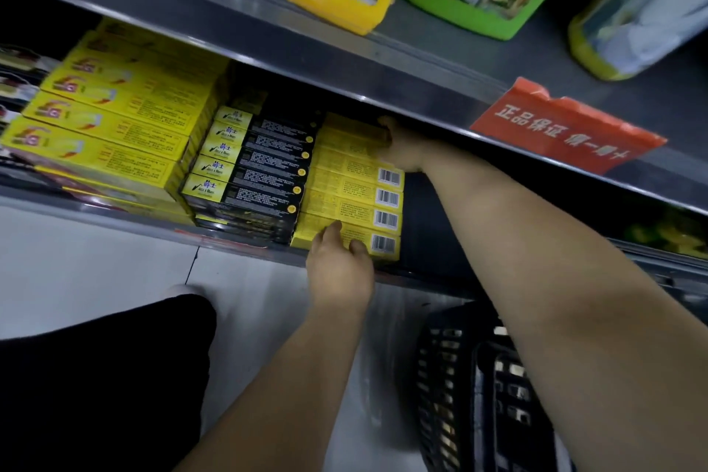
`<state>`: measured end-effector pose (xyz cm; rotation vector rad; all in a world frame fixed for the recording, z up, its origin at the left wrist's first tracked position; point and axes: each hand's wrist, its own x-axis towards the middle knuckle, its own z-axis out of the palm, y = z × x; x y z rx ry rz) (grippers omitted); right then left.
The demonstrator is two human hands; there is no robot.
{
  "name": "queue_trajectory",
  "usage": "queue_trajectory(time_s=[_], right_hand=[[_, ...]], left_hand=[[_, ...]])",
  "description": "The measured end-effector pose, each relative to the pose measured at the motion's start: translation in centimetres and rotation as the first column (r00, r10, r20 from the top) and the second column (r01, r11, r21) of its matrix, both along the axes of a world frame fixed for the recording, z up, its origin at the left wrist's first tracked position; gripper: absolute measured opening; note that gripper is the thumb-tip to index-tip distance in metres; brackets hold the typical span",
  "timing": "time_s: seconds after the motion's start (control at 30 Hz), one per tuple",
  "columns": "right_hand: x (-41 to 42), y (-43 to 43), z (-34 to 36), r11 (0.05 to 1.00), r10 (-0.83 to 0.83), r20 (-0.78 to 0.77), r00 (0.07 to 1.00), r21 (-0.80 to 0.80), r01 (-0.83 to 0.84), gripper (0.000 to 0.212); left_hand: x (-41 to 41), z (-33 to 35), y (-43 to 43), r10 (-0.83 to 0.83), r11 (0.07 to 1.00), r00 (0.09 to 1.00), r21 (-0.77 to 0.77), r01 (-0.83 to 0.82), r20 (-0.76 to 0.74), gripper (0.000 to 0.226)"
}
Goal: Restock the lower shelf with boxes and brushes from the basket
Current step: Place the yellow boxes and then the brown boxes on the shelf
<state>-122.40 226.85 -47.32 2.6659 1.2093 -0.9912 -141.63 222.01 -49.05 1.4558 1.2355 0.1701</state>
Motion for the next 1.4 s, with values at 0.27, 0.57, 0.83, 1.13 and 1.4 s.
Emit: queue_trajectory(time_s=[0.27, 0.57, 0.83, 1.13, 1.4], right_hand=[[-4.8, -11.7, 10.8, 0.864, -0.066, -0.359, 0.931, 0.445, 0.234, 0.027], [-9.5, -28.6, 14.4, 0.678, -0.335, -0.34, 0.879, 0.56, 0.475, 0.018], [-8.9, -39.6, 8.4, 0.544, -0.647, -0.428, 0.631, 0.321, 0.775, 0.01], [-2.6, -45.4, -0.3, 0.491, -0.87, -0.01, 0.493, 0.074, 0.868, 0.032], [-2.6, -46.8, -11.8, -0.055, -0.985, -0.157, -0.067, -0.081, 0.995, 0.075]], left_hand=[[0.3, 5.0, -3.6, -0.206, 0.978, 0.943, 0.066, 0.195, 0.261, 0.034], [-1.8, 13.2, -10.1, -0.896, 0.29, 0.441, 0.69, 0.664, -0.048, 0.044], [0.3, 13.6, -14.6, -0.956, -0.105, 0.075, 0.572, 0.814, -0.283, 0.035], [5.9, 10.3, -18.9, -0.957, -0.096, 0.054, 0.487, 0.868, -0.285, 0.029], [7.8, 8.5, -19.7, -0.942, -0.121, 0.027, 0.414, 0.902, -0.334, 0.026]])
